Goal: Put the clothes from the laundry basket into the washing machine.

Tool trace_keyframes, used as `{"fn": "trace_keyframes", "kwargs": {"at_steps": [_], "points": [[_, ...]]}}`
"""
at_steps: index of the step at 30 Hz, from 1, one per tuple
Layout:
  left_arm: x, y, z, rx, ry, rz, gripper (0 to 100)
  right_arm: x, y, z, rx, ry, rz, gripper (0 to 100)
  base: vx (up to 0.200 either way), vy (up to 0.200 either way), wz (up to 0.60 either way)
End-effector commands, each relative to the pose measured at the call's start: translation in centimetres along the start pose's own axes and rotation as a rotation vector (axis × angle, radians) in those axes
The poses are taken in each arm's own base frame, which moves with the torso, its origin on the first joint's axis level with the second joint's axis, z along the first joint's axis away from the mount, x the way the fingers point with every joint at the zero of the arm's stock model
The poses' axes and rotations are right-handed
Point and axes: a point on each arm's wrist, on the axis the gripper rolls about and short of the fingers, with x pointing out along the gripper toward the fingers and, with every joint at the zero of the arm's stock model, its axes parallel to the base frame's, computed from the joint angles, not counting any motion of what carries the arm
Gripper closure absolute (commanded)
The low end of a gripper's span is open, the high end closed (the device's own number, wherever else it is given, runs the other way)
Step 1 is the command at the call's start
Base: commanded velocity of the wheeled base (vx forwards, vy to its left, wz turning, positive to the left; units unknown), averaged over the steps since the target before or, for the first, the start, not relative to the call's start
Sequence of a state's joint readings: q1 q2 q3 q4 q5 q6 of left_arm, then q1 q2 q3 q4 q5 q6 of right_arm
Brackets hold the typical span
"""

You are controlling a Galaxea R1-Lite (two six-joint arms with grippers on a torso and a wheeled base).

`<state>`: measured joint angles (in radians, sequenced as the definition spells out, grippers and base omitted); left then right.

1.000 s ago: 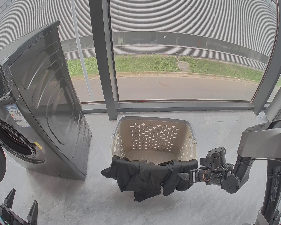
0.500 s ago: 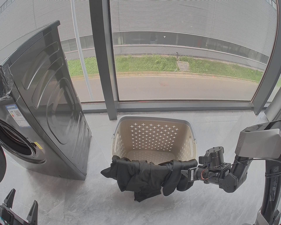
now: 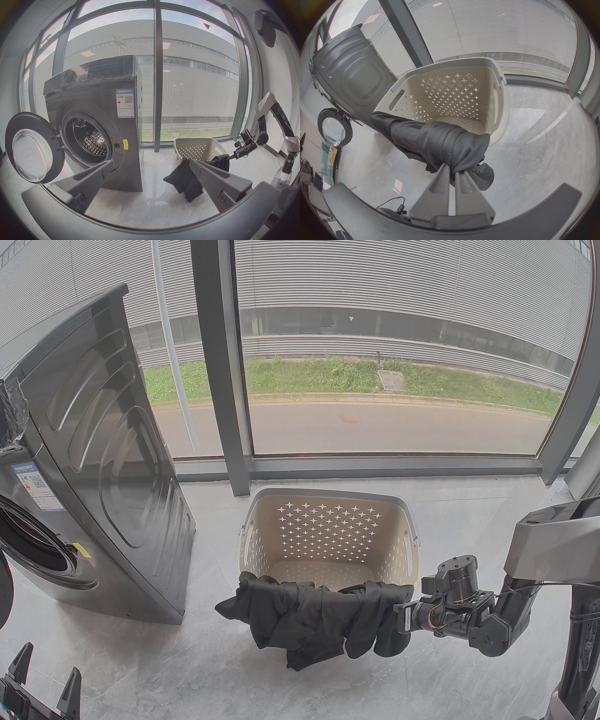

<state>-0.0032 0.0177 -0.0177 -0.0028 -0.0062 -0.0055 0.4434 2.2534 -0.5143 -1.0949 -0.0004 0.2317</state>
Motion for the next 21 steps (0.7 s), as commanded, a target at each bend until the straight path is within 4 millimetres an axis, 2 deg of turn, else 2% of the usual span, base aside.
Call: {"fn": "trace_keyframes", "kwargs": {"at_steps": [1,2,3,10,11,21], "points": [[0.0,0.0,-0.4,-0.001,-0.003,0.0,0,-1.7,1.0,0.7,-0.015,-0.029,0.029,100,0.0,0.0,0.0],[0.0,0.0,-0.4,-0.001,-0.003,0.0,0,-1.7,1.0,0.7,-0.015,-0.029,0.029,100,0.0,0.0,0.0],[0.0,0.0,-0.4,-0.002,-0.003,0.0,0,-2.7,1.8,1.0,-0.029,-0.046,0.054,100,0.0,0.0,0.0],[0.0,0.0,-0.4,-0.004,-0.003,0.0,0,-1.8,1.2,0.2,-0.021,-0.014,0.02,100,0.0,0.0,0.0],[0.0,0.0,-0.4,-0.004,-0.003,0.0,0,-1.7,1.2,0.1,-0.021,-0.012,0.018,0,0.0,0.0,0.0],[0.0,0.0,-0.4,-0.004,-0.003,0.0,0,-0.4,0.5,-0.8,-0.015,0.024,-0.02,0,0.0,0.0,0.0]]}}
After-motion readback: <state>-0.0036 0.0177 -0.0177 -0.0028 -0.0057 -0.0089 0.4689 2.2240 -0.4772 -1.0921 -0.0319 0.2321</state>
